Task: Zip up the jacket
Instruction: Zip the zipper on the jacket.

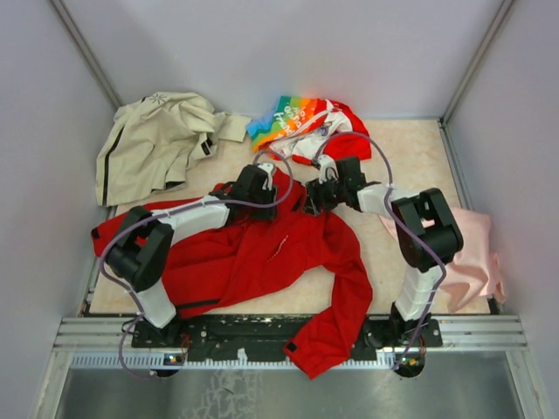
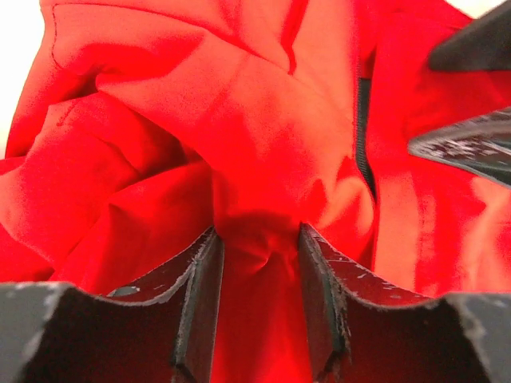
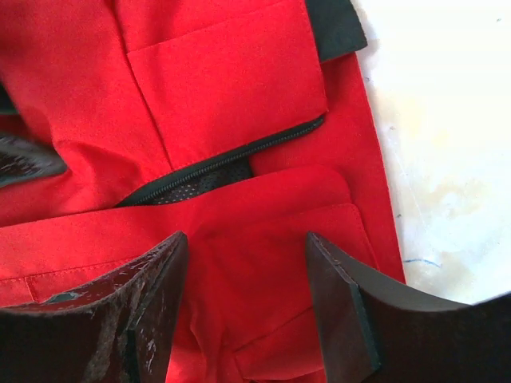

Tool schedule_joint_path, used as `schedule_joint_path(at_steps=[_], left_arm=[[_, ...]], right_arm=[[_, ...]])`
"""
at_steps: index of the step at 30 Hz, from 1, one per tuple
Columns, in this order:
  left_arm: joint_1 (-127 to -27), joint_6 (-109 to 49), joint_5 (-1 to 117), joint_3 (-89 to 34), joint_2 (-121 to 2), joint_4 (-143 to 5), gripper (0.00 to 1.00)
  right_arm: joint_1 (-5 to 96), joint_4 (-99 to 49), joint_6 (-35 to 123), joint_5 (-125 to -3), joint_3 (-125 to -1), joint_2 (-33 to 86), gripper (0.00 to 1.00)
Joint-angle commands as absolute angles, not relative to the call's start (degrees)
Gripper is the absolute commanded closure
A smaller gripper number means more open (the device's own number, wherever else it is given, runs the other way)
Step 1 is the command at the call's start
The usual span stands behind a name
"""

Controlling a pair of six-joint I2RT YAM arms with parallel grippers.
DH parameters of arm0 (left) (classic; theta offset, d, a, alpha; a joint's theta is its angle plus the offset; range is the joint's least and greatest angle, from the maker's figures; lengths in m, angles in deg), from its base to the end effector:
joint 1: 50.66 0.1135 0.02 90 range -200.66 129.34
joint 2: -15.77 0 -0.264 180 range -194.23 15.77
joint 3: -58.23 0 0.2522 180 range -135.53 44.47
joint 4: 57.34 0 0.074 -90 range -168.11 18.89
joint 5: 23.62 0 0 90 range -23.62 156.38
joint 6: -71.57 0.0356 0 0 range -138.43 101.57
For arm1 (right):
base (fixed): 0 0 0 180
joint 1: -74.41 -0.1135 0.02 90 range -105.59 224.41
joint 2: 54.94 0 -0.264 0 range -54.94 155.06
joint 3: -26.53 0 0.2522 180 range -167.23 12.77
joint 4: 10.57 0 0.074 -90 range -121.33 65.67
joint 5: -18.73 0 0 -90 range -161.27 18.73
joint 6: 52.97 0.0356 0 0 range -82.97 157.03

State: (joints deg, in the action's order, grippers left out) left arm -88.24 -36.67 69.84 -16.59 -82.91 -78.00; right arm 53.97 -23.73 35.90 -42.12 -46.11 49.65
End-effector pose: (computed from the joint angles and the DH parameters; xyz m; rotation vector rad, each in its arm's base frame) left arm 0.2934 -0.2231 0.1957 0.3705 2.3539 -0.4039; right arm 0.3450 0.1471 0.1611 -0.6862 2.2564 0.7636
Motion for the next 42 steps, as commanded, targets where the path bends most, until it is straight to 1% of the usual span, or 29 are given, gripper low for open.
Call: schedule_joint_path(at_steps=[1, 5, 6, 9, 11, 12, 14, 16, 23, 26, 29, 30, 33, 37, 39, 42], left_arm=[[-85.8, -37.2, 66.0, -18.5, -87.0, -75.9, 0.56], [-85.1, -37.3, 65.9, -18.6, -89.1, -74.7, 0.70], [-84.9, -37.1, 65.7, -18.7, -89.4, -74.6, 0.74], [-84.2, -36.7, 65.5, -18.6, -89.6, -74.1, 0.87], [-83.5, -36.4, 65.7, -18.5, -88.9, -74.0, 0.92], [-83.4, -36.3, 65.8, -18.4, -88.4, -74.0, 0.94], [-82.9, -36.1, 66.5, -18.2, -86.9, -73.8, 0.98], [-82.6, -35.7, 67.3, -18.0, -85.2, -73.6, 1.00], [-81.5, -35.5, 68.9, -16.9, -83.0, -73.5, 1.00], [-81.3, -35.9, 68.6, -16.3, -82.1, -73.3, 1.00], [-81.2, -35.8, 68.4, -15.4, -80.9, -72.6, 1.00], [-81.2, -35.9, 68.2, -15.3, -80.7, -72.7, 0.99], [-81.2, -36.4, 67.7, -16.0, -79.9, -75.3, 0.87], [-81.4, -37.2, 67.8, -16.2, -75.8, -78.0, 0.71], [-81.6, -36.7, 68.1, -16.0, -72.9, -78.9, 0.65], [-82.5, -37.1, 68.3, -15.7, -69.0, -80.4, 0.58]], right_arm=[[52.9, -24.8, 33.7, -37.2, -48.2, 51.1, 0.41], [52.7, -25.8, 33.7, -38.5, -48.4, 52.7, 0.48], [52.7, -25.3, 34.2, -38.7, -48.1, 52.5, 0.51], [52.3, -24.5, 35.0, -38.3, -46.9, 50.7, 0.70], [51.7, -24.4, 34.7, -38.7, -45.9, 47.9, 0.85], [51.3, -24.5, 34.7, -39.2, -45.4, 46.9, 0.88], [50.8, -24.3, 34.8, -40.6, -43.9, 43.0, 1.00], [50.7, -23.3, 35.9, -42.3, -41.4, 38.2, 1.00], [47.5, -18.8, 36.1, -45.5, -30.4, 21.3, 1.00], [45.4, -13.9, 36.3, -46.2, -23.4, 14.1, 1.00], [45.0, -8.5, 39.6, -46.7, -16.6, 9.7, 1.00], [45.0, -7.8, 41.1, -47.4, -15.1, 8.9, 1.00], [44.7, -7.1, 43.7, -51.0, -12.4, 8.2, 1.00], [44.7, -7.1, 45.9, -55.6, -11.7, 8.3, 0.77], [44.6, -6.9, 47.0, -57.7, -11.8, 8.8, 0.68], [44.7, -6.0, 49.3, -61.8, -11.0, 9.7, 0.60]])
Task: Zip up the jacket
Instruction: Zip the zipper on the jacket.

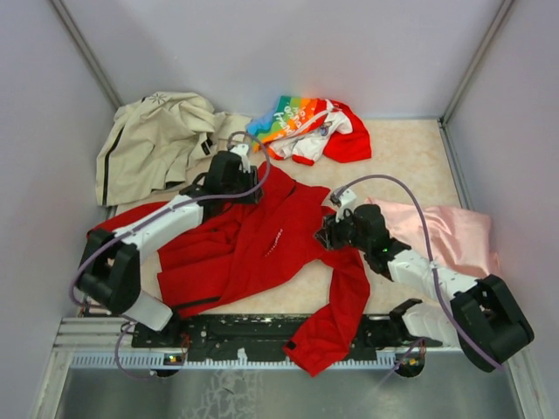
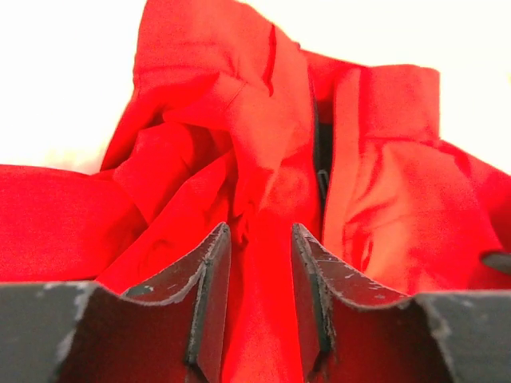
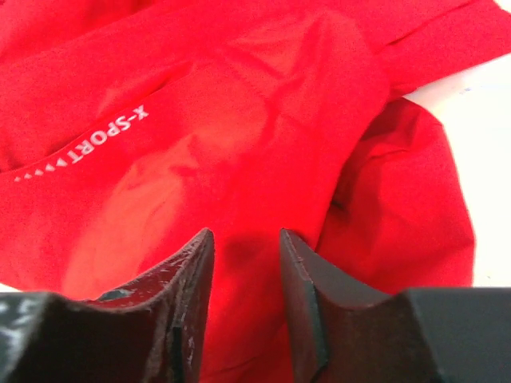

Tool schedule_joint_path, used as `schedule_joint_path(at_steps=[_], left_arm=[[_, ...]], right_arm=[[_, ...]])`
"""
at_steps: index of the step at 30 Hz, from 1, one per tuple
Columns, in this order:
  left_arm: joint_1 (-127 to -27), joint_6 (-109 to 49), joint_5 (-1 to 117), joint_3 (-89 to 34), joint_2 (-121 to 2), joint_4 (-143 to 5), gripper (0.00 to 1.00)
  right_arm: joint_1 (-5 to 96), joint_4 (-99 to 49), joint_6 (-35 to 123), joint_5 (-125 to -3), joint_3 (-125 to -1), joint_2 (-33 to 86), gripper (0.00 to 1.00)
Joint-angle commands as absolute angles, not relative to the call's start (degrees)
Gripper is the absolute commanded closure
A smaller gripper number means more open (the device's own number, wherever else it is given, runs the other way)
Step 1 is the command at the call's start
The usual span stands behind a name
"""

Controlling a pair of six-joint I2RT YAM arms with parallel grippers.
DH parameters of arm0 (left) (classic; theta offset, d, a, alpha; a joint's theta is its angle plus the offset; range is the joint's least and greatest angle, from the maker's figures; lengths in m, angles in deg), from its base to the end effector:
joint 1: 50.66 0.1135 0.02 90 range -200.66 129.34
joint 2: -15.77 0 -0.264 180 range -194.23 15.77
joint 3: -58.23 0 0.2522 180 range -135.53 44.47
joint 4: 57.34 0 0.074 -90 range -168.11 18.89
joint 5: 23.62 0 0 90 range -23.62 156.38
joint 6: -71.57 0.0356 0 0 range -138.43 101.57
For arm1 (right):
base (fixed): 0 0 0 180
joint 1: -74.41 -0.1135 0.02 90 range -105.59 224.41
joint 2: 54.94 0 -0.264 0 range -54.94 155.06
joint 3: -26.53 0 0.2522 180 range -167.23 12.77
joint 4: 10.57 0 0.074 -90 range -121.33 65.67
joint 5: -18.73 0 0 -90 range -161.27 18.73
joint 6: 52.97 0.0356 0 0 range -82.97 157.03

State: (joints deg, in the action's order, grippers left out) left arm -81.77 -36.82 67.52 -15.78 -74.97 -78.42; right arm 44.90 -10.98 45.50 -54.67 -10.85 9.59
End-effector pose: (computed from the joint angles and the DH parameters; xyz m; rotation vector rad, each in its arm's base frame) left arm 0.3013 -0.1810 0.2377 0.2403 2.2557 -0.4447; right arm 0.1923 0.1205 0.1867 -0.5652 2.0281 0.7029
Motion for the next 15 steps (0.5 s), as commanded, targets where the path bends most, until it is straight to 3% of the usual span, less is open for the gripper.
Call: schedule_joint_path(at_steps=[1, 7, 15], left_arm=[[-83.0, -37.2, 68.3, -15.7, -67.9, -80.7, 0.57], [-86.5, -36.2, 60.6, -15.3, -66.9, -76.5, 0.52], [-86.5, -35.2, 56.1, -21.2, -80.7, -74.7, 0.51]], right_arm=[[44.7, -5.5, 49.8, -62.8, -10.4, 9.9, 0.59], [44.6, -1.7, 52.3, -63.7, -7.0, 10.5, 0.55], [44.5, 0.1, 53.5, -63.6, -5.1, 7.6, 0.48]])
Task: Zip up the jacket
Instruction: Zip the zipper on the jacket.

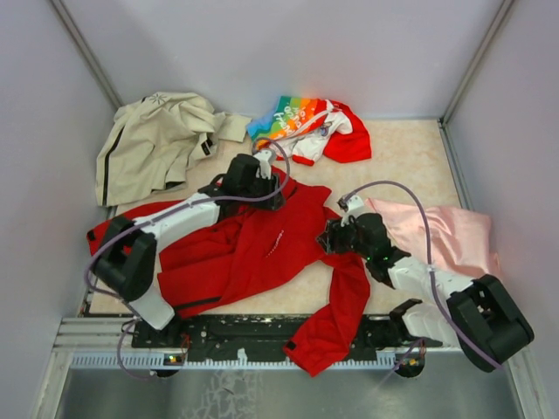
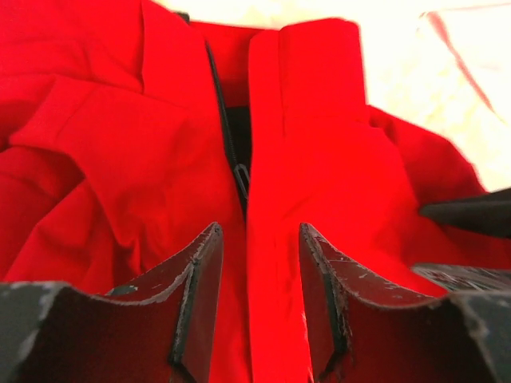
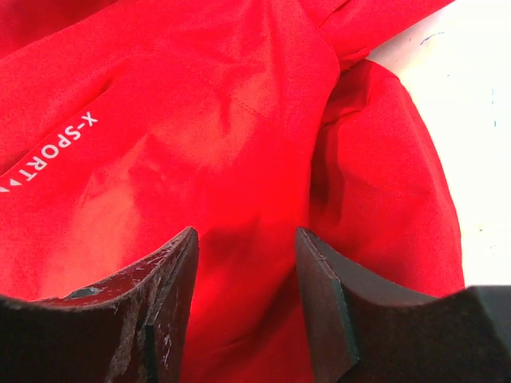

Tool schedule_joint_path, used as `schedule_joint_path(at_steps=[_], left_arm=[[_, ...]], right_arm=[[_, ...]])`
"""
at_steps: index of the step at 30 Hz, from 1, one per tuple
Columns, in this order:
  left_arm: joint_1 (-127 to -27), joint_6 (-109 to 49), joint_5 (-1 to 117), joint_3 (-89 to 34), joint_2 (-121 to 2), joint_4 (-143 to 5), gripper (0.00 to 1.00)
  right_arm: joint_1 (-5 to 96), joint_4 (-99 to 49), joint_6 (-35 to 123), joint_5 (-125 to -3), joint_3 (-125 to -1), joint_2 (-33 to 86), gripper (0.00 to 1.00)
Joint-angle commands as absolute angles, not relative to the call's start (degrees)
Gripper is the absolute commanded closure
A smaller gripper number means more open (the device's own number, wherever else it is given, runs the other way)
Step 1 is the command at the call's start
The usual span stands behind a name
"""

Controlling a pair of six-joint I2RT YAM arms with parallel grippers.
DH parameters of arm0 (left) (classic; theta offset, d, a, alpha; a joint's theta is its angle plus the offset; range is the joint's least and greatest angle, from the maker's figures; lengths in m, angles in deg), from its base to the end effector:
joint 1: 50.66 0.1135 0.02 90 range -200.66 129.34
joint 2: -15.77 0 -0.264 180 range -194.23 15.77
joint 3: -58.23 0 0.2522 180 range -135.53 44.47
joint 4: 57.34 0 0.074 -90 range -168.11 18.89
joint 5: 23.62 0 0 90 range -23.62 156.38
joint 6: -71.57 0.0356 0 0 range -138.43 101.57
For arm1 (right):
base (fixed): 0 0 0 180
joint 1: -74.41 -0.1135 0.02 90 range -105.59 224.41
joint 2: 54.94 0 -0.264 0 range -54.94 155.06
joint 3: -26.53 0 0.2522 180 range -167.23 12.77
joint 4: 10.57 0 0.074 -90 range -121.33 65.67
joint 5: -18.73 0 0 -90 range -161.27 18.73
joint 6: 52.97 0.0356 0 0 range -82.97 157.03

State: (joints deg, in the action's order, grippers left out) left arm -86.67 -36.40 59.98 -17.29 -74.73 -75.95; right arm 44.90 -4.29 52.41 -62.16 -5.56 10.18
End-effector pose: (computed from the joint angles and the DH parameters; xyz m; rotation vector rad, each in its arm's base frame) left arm 0.2865 -0.2131 0.2518 0.4152 2.1898 -0.6532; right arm 0.1868 0.1122 0.1664 -0.3591 2.0634 0.6459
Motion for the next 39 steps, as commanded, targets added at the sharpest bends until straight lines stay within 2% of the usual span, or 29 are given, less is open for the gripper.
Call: schedule_joint_path(at_steps=[1, 8, 12, 18, 22, 29, 39], left_arm=[[-86.5, -35.2, 55.7, -22.2, -82.3, -74.9, 0.51], [-86.5, -34.8, 53.5, -26.7, -89.3, -76.3, 0.53], [-87.7, -34.6, 50.7, -26.1, -88.5, -75.5, 0.60], [-90.9, -32.8, 51.9, -23.1, -87.1, -72.5, 0.73], [-92.1, -33.3, 52.7, -21.5, -87.6, -72.4, 0.78], [-98.0, -31.0, 61.7, -16.2, -84.5, -69.2, 0.84], [-104.0, -29.6, 75.7, -5.7, -81.9, -57.1, 0.85]], right_arm=[[44.5, 0.3, 53.5, -63.7, -4.9, 7.2, 0.47], [44.5, 0.6, 53.6, -64.0, -3.8, 4.7, 0.46], [44.5, 0.8, 53.8, -63.8, -3.8, 3.9, 0.46], [44.5, 0.6, 54.5, -65.9, -3.7, 2.5, 0.47], [44.5, 0.3, 55.1, -66.9, -3.8, 1.4, 0.47], [44.5, -6.2, 56.2, -72.4, -10.1, 3.7, 0.43], [45.7, -15.6, 63.5, -75.5, -27.3, 18.7, 0.34]])
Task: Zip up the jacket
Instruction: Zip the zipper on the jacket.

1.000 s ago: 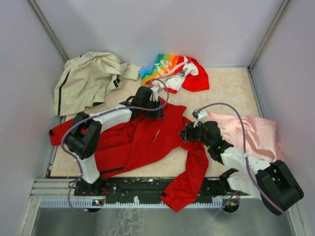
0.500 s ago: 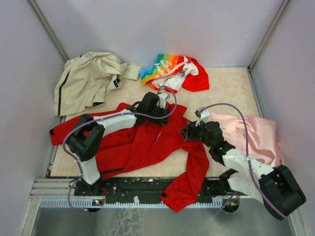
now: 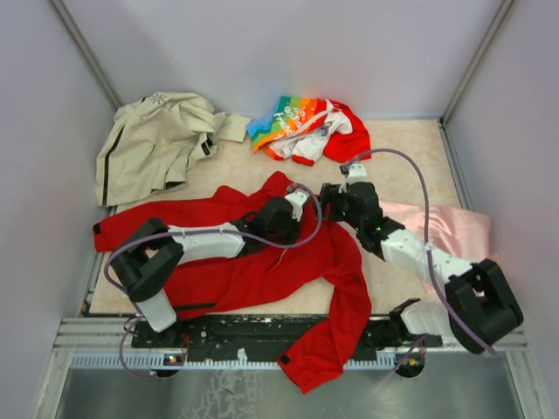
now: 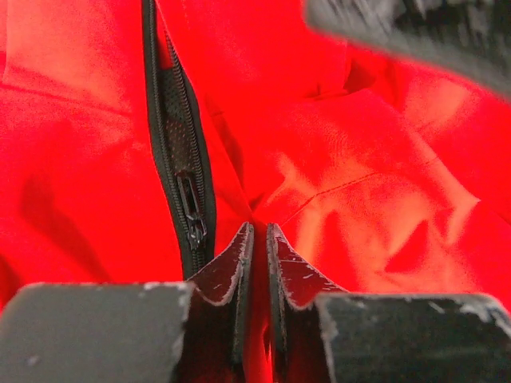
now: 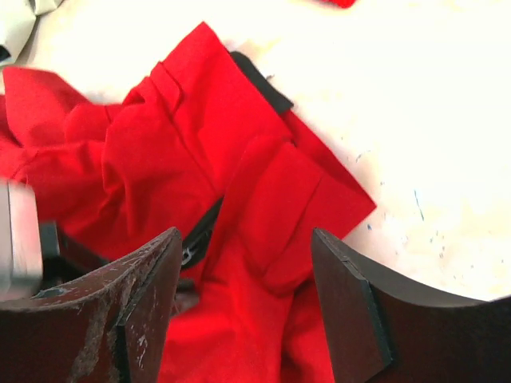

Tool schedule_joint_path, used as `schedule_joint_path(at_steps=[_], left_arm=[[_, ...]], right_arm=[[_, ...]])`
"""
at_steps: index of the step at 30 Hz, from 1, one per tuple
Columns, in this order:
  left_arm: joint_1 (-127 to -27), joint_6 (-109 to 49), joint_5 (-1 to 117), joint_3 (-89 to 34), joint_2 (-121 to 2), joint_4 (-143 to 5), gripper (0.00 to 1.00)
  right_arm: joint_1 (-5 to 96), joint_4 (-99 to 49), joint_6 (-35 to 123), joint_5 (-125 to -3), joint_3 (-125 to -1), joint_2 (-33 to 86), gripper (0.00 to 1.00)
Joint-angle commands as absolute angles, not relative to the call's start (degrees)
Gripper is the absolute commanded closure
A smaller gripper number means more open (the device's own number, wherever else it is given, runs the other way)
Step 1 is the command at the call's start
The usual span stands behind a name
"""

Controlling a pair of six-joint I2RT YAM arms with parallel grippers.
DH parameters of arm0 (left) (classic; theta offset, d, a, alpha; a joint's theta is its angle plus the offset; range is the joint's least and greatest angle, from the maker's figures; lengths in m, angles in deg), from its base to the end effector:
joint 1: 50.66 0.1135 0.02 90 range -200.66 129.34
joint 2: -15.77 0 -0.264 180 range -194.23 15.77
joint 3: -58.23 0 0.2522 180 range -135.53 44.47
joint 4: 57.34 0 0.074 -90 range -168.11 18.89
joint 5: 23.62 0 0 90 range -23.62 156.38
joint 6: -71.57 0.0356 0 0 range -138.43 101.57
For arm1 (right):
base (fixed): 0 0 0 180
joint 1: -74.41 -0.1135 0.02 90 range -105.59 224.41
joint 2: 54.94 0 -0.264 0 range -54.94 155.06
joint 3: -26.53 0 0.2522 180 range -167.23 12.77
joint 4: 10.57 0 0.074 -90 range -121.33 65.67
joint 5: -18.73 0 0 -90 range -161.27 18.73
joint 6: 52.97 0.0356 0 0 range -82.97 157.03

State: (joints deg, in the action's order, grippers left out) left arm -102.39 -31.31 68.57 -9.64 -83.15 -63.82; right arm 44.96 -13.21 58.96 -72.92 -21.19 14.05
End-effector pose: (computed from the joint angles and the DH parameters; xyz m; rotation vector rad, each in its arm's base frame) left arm 0.2265 -0.2849 0.1775 0.7403 2.1641 -0.5654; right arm 0.2274 0.1272 0.2240 -0.1141 2.0269 0.5461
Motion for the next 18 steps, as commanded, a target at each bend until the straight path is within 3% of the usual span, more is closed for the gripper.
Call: schedule_joint_path(at_steps=[1, 18], left_arm=[[-104.4, -29.4, 76.9, -4.8, -82.0, -55.5, 0.85], [-116.2, -19.6, 96.9, -7.8, -92.4, -51.4, 0.86]], right_arm=[[46.2, -16.0, 64.7, -74.7, -28.7, 20.5, 0.34], [46.2, -17.7, 69.0, -73.1, -37.9, 39.2, 0.35]])
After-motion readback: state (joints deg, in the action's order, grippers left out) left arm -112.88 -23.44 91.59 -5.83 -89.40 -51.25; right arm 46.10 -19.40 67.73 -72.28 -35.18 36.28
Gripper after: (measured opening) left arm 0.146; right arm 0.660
